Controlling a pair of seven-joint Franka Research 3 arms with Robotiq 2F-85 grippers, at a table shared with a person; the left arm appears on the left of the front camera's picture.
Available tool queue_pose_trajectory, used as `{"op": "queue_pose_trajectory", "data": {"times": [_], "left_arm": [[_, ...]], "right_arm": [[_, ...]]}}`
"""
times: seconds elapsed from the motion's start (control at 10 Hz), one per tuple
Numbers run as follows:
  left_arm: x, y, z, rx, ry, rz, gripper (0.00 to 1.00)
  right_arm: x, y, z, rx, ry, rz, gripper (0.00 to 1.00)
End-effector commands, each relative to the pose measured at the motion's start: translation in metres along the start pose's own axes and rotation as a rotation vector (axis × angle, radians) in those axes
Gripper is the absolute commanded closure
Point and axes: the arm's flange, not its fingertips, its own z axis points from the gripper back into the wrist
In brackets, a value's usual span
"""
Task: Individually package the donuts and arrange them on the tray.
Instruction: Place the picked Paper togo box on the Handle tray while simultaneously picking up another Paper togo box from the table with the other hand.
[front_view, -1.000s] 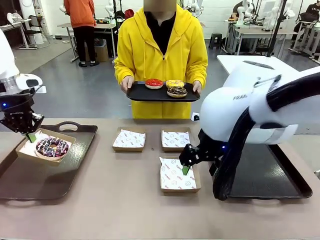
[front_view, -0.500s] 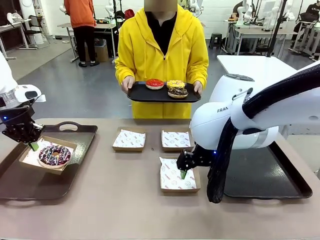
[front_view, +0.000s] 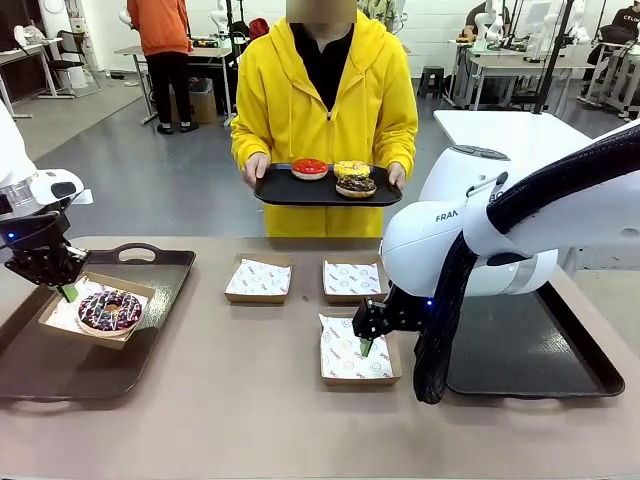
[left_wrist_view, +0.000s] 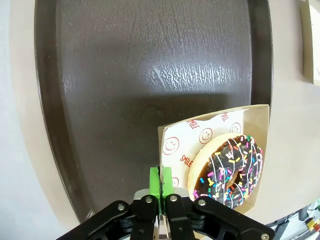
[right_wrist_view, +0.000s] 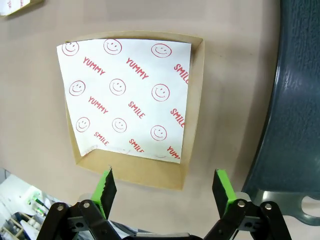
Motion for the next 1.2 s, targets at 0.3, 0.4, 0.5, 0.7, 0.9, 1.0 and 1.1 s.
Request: {"op": "queue_pose_trajectory", "data": {"times": [0.3,0.4,0.5,0.7,0.9,1.0,1.1], "left_arm": [[-0.016,-0.006,-0.007,0.01,-0.09,0.052,0.99],[-0.019,-0.006,-0.007,0.012,-0.104,0.077,0.99],[-0.023,-0.006,-0.009,0.019,-0.103,0.065,0.99],[-0.027,-0.008,-0.016,0.016,-0.098,0.064,0.99],[-0.031,-0.01,-0.021,0.036,-0.085,0.039,0.99],[-0.033,-0.011,-0.025,0.038,-0.072,0.035,0.99],[-0.032,-0.011,-0.029,0.035,-0.057,0.036,0.99]], "right_arm": [[-0.004,0.003,-0.003,-0.063,-0.098,-0.186,0.0],[-0.001,0.004,-0.007,-0.06,-0.075,-0.2,0.0],[0.002,0.005,-0.01,-0.071,-0.084,-0.209,0.0],[0.009,0.009,-0.017,-0.114,-0.088,-0.224,0.0],[0.018,0.014,-0.018,-0.177,-0.099,-0.215,0.0],[0.021,0.016,-0.019,-0.191,-0.093,-0.2,0.0],[0.024,0.017,-0.019,-0.189,-0.09,-0.193,0.0]]}}
